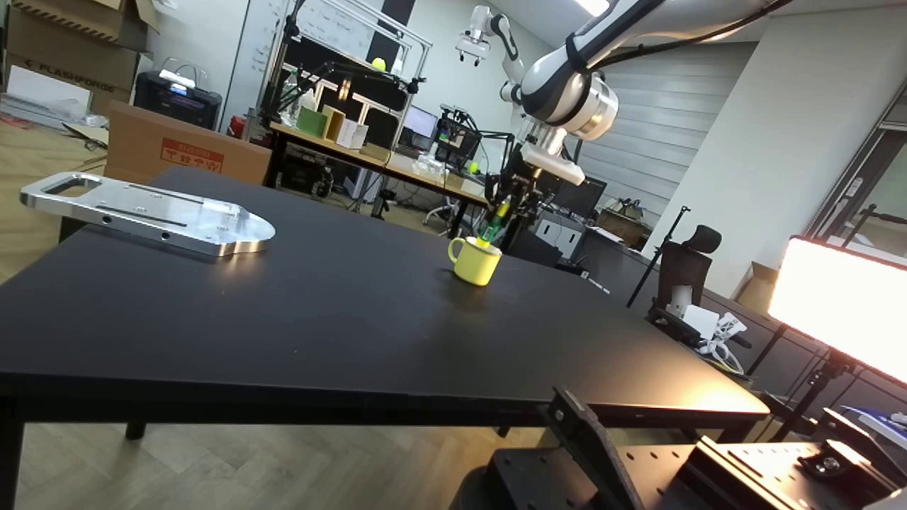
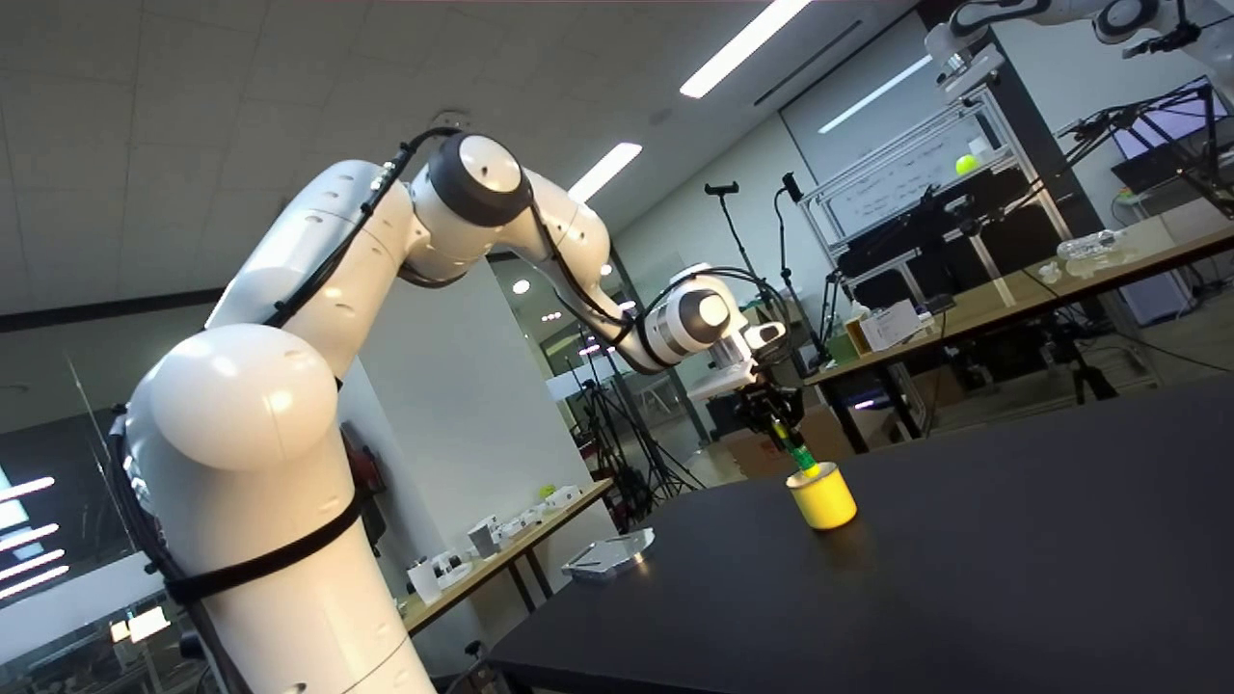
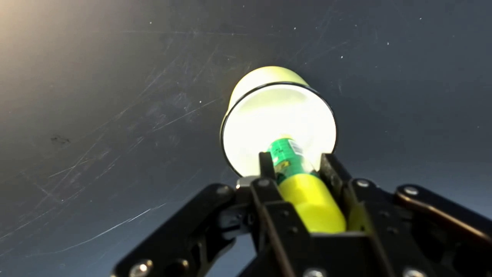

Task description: Put the glue stick in the mug, remove the glue stick from the mug, place the glue stick in the mug

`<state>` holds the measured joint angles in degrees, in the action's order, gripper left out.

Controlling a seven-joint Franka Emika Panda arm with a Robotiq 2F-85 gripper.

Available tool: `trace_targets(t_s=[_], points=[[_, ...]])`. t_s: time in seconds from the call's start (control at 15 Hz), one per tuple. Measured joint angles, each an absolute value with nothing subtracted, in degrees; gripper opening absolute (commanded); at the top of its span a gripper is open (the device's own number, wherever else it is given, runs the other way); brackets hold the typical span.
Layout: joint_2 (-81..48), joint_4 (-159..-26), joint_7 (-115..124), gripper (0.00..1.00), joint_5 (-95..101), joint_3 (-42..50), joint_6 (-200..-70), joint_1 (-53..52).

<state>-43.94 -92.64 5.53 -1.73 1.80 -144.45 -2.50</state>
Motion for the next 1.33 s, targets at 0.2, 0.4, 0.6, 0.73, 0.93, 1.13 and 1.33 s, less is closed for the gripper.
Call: trace_targets(t_s=[0.2,0.4,0.6,0.73,0.93,1.13,1.33], points=[[-46.7,-89.0,5.5,0.09,-2.5,1.7,-142.0,-2.1],[-49.3,-85.9,5.6,0.09,-2.5,1.8,-139.4,-1.7],[-51.6,-83.0,5.6,0.09,-2.5,2.0,-135.8,-1.5],[-52.8,-81.4,5.6,0.09,-2.5,2.0,-134.0,-1.4],[-54.1,-79.5,5.6,0.09,-2.5,2.0,-132.4,-1.5],[-54.9,-78.2,5.6,0.09,-2.4,2.0,-131.7,-1.5],[-55.8,-77.3,5.6,0.09,-2.4,2.1,-131.7,-1.5]])
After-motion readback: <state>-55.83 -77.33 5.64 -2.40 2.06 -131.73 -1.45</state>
